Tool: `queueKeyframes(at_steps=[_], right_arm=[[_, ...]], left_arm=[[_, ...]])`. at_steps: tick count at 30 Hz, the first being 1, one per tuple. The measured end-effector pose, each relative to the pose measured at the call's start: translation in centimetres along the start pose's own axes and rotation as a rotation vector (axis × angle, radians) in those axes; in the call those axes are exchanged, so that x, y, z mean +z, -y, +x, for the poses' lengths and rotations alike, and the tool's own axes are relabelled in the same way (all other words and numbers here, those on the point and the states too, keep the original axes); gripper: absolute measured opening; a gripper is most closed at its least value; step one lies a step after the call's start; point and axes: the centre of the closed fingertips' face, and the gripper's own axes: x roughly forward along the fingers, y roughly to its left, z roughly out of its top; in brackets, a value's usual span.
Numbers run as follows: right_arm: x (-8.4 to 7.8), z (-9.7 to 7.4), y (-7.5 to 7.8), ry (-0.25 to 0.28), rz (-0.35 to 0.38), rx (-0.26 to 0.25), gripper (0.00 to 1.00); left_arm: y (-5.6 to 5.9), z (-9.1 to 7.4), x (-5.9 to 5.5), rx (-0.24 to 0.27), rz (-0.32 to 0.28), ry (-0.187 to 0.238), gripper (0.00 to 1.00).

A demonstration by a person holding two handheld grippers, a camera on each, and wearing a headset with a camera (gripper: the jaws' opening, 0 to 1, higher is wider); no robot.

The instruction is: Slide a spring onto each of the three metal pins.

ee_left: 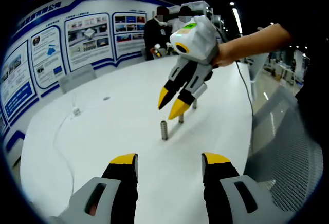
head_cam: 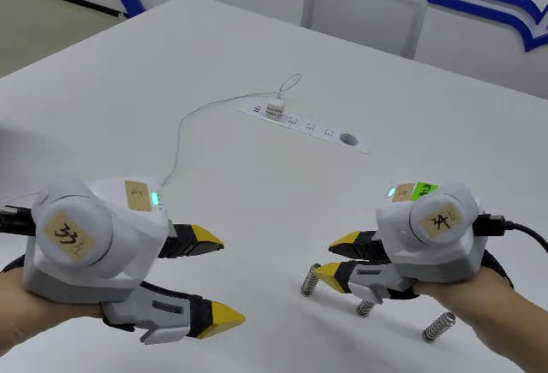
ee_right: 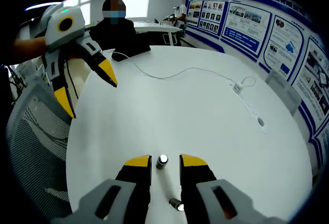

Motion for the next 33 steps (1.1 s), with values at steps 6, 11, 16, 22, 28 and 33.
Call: queueKeyframes(at_steps=[6,11,16,22,28,33], right_arm=[[0.3,-1.9,0.4,0.040,0.026,-0.031,0.24],[0.8,-3.8,1.1,0.102,0.080,-0.070,0.26],[0.6,-5.8,1.6,0.149,0.124,-0.106,0.28],[-1.0,-8.5,1.8,0.164,0.149,-0.143,0.30],[-2.8,-11.8,2.7,0.207,0.220,-0.202,0.33],[-4.4,-14.7,3.9,0.244,0.280,-0.267,0.34]], left_arm=[[-0.3,-0.1,1.5,0.012,-0.005,0.041,0.54],[-0.4,-0.1,2.1,0.020,0.011,0.037,0.56],[-0.4,-0.2,2.9,0.028,0.025,0.043,0.58],[-0.7,-0.3,4.0,0.046,0.016,0.076,0.60],[-0.7,-0.7,5.5,0.065,-0.025,0.132,0.63],[-1.7,-1.5,6.2,0.092,-0.051,0.157,0.64]])
